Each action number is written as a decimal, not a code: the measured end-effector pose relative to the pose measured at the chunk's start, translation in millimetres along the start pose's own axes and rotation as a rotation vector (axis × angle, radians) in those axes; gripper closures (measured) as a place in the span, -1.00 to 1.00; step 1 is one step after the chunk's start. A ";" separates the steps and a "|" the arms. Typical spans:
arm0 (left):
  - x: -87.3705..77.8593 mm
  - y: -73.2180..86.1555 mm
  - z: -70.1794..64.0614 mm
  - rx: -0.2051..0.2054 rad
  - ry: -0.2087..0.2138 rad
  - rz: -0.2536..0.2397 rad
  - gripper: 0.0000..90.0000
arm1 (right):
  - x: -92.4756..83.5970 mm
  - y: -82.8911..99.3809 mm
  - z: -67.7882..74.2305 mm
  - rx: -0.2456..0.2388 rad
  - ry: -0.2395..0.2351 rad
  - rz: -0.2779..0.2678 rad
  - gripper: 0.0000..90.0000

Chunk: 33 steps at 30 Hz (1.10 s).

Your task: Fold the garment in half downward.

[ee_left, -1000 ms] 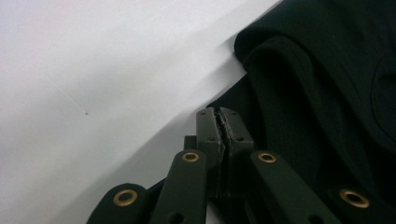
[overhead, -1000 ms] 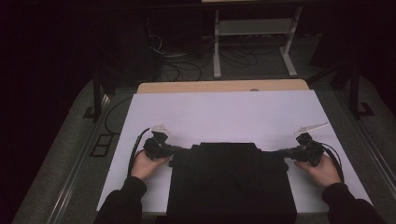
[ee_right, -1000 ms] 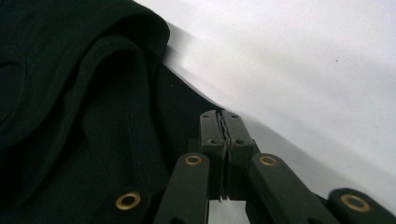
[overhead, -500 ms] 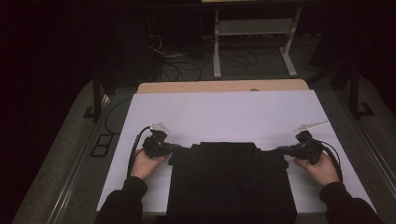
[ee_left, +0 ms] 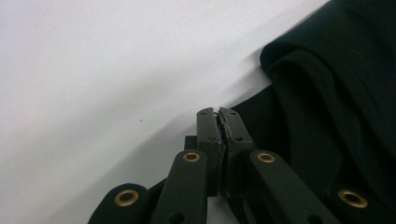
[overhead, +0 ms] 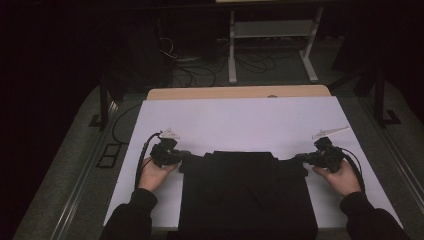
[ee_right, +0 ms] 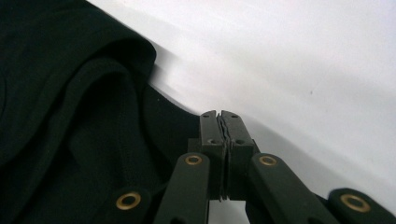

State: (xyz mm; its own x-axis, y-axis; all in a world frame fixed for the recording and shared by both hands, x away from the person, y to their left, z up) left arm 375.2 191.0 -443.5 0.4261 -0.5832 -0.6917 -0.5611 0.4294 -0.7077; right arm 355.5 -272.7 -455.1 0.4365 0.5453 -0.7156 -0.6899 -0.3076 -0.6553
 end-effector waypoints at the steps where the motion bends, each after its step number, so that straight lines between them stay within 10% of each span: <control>1: -1.9 -0.8 1.0 -0.005 -0.001 -0.008 0.93 | 0.0 -0.3 -0.2 -0.002 -0.001 -0.001 0.94; 33: -10.9 -15.9 31.8 -0.044 -0.058 -0.086 0.93 | 16.7 -36.6 -11.7 -0.032 -0.003 -0.039 0.94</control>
State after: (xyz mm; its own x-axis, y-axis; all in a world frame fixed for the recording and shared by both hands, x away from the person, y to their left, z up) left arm 402.0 212.5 -429.3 0.5134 -0.5752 -0.6369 -0.5506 0.3485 -0.7586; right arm 394.7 -261.5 -445.9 0.4608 0.5599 -0.6886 -0.6533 -0.3112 -0.6902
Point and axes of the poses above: each handheld gripper's, and its own axes: x roughly forward along the jaws, y roughly out of its underside, z roughly to its left, the point moved 3 cm from there along x, roughly forward along the jaws, and after that the axes turned 3 degrees about -z, right-handed, at the moved point
